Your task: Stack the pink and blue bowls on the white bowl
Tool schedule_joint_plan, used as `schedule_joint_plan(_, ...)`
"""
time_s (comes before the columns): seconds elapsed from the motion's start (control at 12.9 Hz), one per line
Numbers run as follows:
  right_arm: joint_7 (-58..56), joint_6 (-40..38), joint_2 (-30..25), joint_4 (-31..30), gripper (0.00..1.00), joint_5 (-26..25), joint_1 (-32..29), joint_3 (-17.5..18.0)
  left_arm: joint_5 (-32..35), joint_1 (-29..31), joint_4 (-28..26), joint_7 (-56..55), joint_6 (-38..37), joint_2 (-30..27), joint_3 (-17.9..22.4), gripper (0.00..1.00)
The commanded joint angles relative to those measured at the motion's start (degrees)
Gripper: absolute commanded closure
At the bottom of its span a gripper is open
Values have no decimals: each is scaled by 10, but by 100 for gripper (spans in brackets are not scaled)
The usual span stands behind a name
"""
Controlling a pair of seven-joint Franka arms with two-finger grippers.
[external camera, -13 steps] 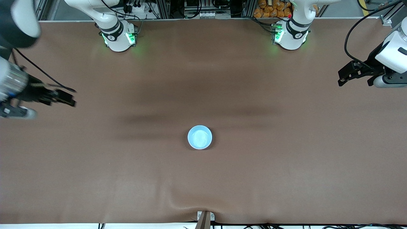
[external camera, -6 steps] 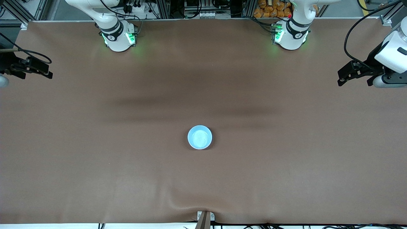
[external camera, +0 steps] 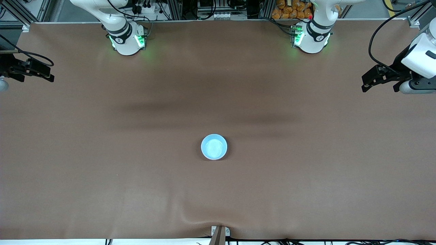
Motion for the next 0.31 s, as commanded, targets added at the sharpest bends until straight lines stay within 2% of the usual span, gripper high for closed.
schedule_joint_plan(0.0,-2,-7,-17,3,0,-11,-6,5,-8,5,9,4,-11,3,-4,0)
schedule_joint_plan(0.23,4,-1,-19,2,0,-12,0,14,-8,6,8,5,-11,3,-4,0)
